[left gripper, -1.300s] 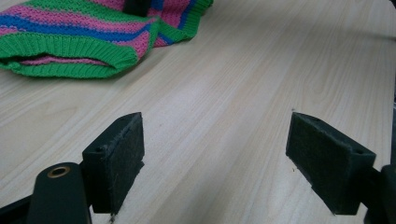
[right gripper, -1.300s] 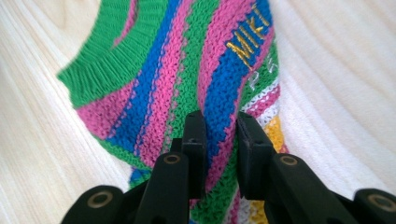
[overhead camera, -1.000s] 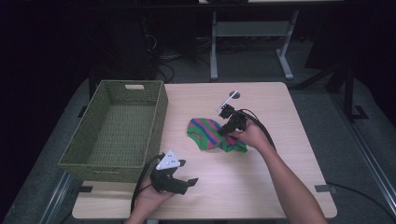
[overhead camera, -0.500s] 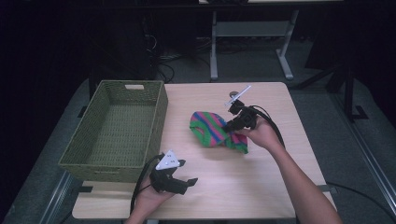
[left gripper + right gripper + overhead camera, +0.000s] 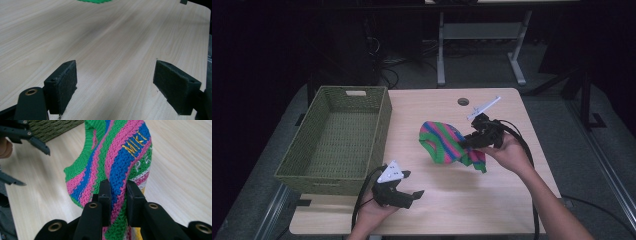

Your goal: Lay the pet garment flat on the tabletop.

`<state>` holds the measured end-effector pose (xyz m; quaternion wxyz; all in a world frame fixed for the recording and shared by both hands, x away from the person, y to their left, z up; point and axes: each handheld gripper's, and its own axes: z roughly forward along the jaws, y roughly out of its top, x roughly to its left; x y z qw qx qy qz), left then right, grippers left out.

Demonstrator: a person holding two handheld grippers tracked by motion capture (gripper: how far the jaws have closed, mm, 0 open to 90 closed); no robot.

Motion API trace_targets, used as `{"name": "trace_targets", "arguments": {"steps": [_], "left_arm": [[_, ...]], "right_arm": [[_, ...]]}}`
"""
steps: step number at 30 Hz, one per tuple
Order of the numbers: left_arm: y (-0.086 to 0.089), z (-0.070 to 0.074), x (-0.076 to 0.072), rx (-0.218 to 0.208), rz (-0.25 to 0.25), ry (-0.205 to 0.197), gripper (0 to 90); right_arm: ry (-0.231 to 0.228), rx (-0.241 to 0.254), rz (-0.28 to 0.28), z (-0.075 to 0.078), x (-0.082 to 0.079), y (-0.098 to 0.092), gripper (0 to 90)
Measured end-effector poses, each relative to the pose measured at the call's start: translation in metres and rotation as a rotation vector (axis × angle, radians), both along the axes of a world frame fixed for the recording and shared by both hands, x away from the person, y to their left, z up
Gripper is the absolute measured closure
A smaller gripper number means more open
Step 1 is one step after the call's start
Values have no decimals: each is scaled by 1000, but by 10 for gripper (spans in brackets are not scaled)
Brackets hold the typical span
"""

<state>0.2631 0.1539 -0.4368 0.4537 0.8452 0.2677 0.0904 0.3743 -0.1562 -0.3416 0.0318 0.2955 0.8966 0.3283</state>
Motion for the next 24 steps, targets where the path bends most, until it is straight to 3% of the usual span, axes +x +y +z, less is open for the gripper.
{"name": "trace_targets", "arguments": {"steps": [14, 24], "left_arm": [[0, 1, -2, -6, -2, -5, 186], [1, 0, -2, -8, -1, -2, 186]], "right_arm": [[19, 11, 0, -17, -37, -16, 764], [58, 0, 8, -42, -43, -10, 762]]}}
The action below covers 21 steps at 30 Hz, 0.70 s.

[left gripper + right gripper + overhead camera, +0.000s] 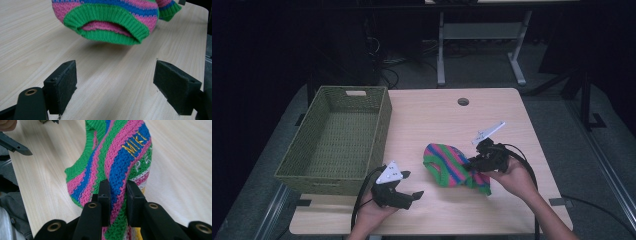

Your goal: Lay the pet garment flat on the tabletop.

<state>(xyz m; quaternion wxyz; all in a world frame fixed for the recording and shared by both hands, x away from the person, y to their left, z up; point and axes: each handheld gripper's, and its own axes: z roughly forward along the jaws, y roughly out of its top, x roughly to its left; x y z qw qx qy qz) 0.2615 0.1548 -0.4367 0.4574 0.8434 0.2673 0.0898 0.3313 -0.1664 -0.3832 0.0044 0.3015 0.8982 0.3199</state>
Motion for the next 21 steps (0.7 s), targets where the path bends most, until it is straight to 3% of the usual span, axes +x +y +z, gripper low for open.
{"name": "trace_targets", "arguments": {"steps": [4, 10, 21], "left_arm": [[1, 0, 0, 5, -3, 0, 185], [0, 0, 0, 7, -8, 1, 185], [-1, -1, 0, 9, -5, 7, 186]], "right_arm": [[34, -18, 3, -15, 0, 6, 758], [48, -42, 3, -27, 3, 13, 751], [48, -71, -5, -49, 9, 23, 719]]}}
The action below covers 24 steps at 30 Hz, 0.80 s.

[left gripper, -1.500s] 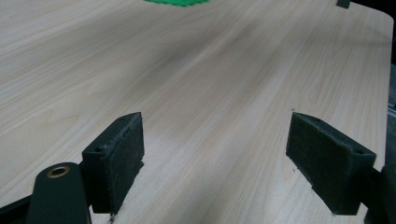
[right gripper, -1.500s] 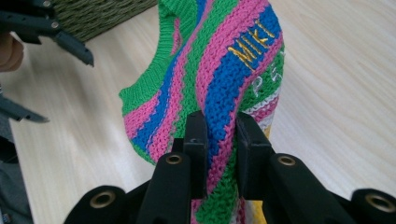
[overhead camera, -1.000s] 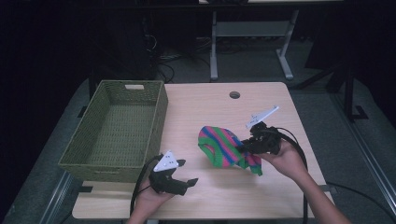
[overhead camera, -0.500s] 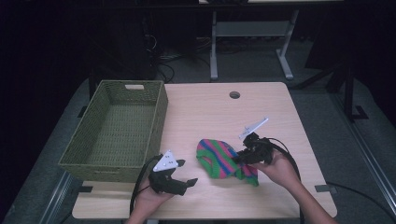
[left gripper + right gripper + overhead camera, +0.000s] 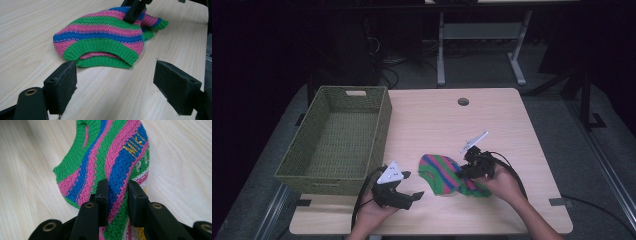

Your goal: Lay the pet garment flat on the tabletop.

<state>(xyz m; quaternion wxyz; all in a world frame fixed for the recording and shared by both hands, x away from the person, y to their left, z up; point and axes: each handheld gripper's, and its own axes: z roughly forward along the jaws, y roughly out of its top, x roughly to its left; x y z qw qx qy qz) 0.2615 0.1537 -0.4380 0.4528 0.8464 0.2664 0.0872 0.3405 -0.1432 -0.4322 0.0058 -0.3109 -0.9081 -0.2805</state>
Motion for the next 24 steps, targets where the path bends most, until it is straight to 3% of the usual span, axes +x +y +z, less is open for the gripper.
{"name": "trace_targets", "arguments": {"steps": [4, 7, 14, 17, 20, 21, 24], "left_arm": [[0, 0, 0, 2, -1, 0, 186], [0, 0, 0, 1, -2, -2, 186], [0, 0, 0, 3, -4, 0, 186], [0, 0, 0, 4, -4, 0, 186], [0, 0, 0, 6, -4, -1, 186], [0, 0, 0, 5, -3, 0, 186], [0, 0, 0, 5, -3, -1, 186]], "right_arm": [[6, 1, 1, -3, 0, 0, 681], [10, -9, 15, -3, -1, 0, 577], [-7, -5, 36, 2, -10, -6, 524], [-14, 7, 34, 4, -11, -9, 524], [-11, 11, 32, 3, -13, -14, 571], [-7, 6, 33, 1, -13, -15, 648], [-1, 6, 43, -2, -14, -15, 662]]}}
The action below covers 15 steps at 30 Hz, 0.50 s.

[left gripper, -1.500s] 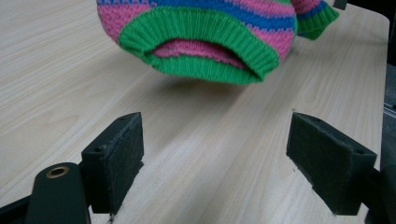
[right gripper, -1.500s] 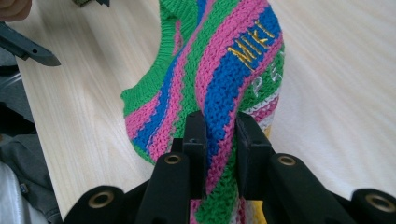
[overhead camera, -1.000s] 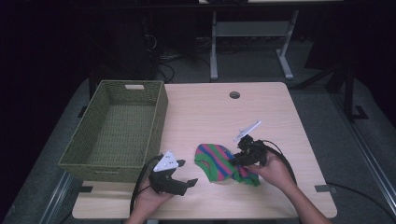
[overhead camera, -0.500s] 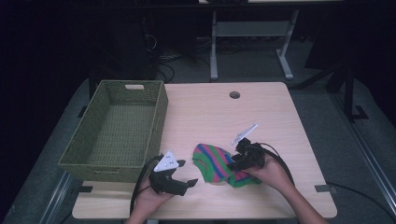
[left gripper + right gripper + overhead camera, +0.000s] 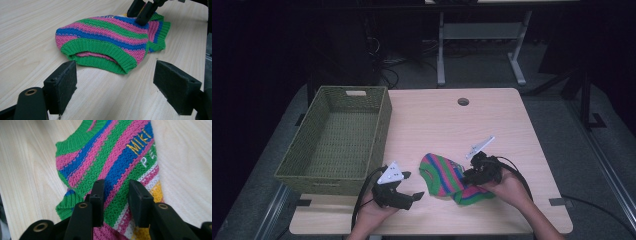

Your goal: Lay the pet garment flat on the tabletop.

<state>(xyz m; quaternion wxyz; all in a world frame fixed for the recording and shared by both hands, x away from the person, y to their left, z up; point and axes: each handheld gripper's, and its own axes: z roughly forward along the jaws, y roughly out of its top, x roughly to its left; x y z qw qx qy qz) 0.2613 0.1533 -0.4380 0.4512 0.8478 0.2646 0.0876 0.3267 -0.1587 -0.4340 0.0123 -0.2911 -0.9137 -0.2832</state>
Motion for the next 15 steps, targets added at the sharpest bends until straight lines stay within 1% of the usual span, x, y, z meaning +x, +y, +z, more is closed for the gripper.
{"name": "trace_targets", "arguments": {"steps": [1, 4, 6, 9, 11, 12, 15], "left_arm": [[0, 0, 0, 0, 0, 1, 186], [0, 0, 0, -1, 1, 2, 186], [0, 0, 0, -1, -1, 3, 186], [0, 0, 0, -1, -1, 3, 186], [0, 0, 0, -1, -1, 3, 186], [0, -1, 0, 0, -1, 4, 186], [0, 0, 0, -1, -2, 5, 187]], "right_arm": [[4, -6, 5, -2, -2, 1, 684], [3, -15, 13, -4, -4, 4, 698], [10, -16, 13, -5, -5, 5, 704], [18, -20, 20, -11, -8, 7, 705], [9, -14, 20, -12, -11, 7, 704], [14, -10, 21, -12, -11, 7, 699], [20, -9, 27, -11, -13, 8, 639]]}}
